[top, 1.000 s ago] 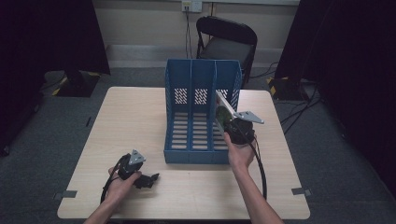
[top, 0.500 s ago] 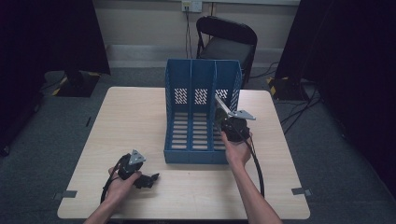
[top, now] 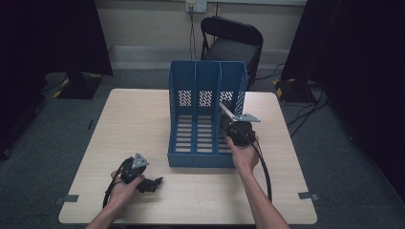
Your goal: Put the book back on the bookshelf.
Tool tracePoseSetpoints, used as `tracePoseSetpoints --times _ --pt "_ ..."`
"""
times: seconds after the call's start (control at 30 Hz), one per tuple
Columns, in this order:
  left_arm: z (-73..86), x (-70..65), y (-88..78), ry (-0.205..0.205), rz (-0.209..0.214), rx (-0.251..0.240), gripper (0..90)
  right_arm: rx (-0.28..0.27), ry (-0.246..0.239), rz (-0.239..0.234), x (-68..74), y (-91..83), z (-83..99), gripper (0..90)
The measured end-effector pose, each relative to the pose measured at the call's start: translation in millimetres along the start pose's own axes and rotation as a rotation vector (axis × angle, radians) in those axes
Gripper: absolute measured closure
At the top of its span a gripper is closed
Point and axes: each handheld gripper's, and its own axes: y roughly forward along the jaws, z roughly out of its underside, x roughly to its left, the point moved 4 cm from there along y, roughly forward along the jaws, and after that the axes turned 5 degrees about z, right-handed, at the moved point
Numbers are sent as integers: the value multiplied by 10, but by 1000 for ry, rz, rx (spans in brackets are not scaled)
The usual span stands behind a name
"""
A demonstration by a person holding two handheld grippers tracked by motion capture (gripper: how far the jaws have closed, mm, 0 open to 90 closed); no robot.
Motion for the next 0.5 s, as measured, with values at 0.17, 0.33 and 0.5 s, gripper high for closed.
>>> tracePoseSetpoints --times 0.17,0.33,0.5 --pt "-1 2 -1 3 -1 1 0 -3 -3 -7 -15 -18 51 761" --pt "0 2 -1 2 -1 1 0 0 7 -16 -23 -41 101 760" --pt "0 1 0 1 0 0 0 2 -3 -27 -5 -103 126 757"
